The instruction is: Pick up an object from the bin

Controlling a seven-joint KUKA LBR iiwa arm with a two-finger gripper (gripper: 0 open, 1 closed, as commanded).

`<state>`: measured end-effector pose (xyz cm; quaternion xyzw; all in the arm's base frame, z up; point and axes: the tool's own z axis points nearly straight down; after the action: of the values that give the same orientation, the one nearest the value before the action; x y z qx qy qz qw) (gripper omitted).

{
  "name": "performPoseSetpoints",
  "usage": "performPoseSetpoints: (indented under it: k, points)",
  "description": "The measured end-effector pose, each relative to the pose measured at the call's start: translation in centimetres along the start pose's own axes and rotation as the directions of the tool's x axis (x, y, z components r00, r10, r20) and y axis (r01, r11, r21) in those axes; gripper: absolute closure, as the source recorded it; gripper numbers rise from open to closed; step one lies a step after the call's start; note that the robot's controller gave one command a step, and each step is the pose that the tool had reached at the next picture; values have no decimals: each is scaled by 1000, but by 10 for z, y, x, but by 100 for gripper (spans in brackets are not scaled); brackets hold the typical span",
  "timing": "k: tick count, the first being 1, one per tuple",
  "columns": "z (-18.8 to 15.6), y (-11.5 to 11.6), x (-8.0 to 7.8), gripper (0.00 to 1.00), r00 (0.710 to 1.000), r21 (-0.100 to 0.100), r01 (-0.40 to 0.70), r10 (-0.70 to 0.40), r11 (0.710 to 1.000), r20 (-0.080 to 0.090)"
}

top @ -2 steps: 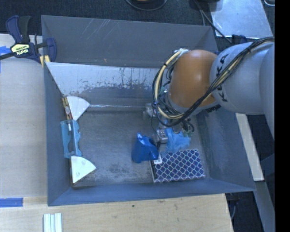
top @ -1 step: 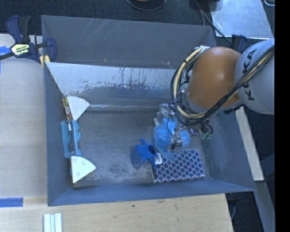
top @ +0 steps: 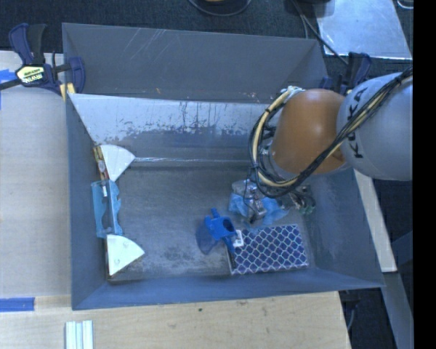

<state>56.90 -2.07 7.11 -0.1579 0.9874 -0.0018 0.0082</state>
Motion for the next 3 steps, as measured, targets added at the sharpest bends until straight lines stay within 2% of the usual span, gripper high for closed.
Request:
performPoseSetpoints:
  k: [1, 2, 3]
  points:
    - [0, 0, 0, 100, 1000, 0, -1, 1, 1000, 0]
    - [1, -7, -53, 100, 1000, 1, 22, -22, 1000, 4]
    - [0, -1, -46, 100, 1000, 1, 30, -30, 1000, 5]
